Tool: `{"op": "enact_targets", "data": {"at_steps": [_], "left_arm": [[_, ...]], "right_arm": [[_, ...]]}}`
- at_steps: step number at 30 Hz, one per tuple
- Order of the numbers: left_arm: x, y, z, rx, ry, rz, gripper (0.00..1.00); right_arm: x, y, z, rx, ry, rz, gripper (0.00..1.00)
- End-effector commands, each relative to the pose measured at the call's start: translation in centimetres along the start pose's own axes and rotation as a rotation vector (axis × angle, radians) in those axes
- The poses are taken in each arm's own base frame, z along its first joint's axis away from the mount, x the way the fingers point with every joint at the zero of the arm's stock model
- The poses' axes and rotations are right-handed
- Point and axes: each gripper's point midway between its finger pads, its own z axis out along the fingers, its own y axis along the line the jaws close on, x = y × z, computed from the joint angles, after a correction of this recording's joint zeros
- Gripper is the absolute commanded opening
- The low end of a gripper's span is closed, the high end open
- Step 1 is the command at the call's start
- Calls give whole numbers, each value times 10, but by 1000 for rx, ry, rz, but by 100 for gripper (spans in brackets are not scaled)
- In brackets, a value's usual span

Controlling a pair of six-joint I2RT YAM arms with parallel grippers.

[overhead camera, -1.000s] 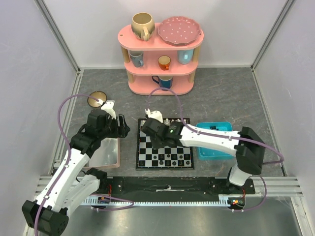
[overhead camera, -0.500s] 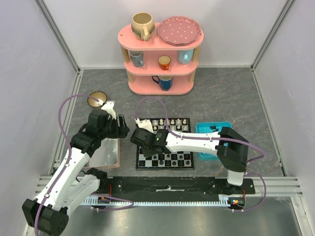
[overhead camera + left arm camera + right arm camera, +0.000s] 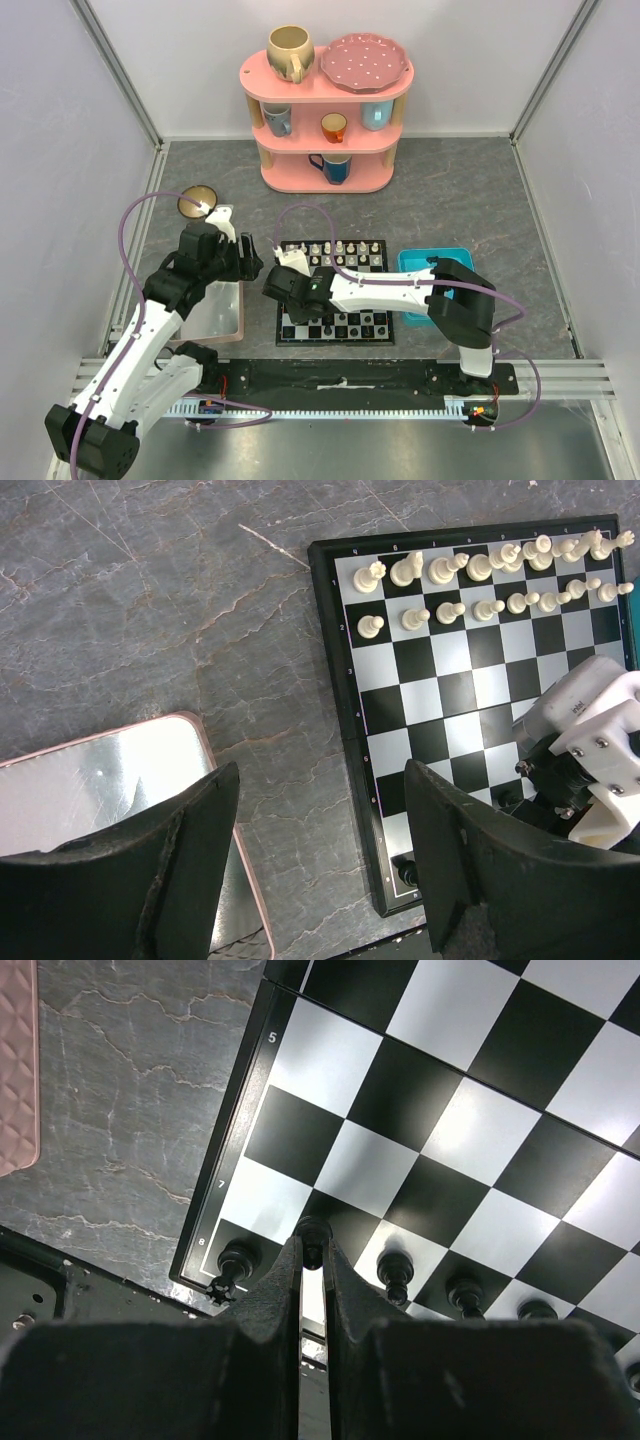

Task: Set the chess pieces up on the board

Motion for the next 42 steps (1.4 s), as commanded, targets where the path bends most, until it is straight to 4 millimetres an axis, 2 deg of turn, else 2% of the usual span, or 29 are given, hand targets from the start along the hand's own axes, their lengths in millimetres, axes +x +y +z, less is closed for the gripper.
{"op": "enact_targets", "data": {"at_steps": [1, 6, 23, 36, 42], "left_arm": [[-14, -5, -4, 12, -39, -12, 74], [-13, -6, -4, 18, -37, -10, 74], [-13, -6, -4, 21, -36, -8, 74], [-13, -6, -4, 19, -38, -8, 74], [-13, -5, -4, 17, -39, -8, 74]], "right_arm": [[-4, 3, 1, 8, -18, 21, 6], [1, -3, 2, 29, -4, 17, 6], [9, -3, 6, 39, 26, 2, 8], [-1, 10, 2, -5, 7, 12, 30], [-10, 13, -3, -19, -16, 16, 31]]}}
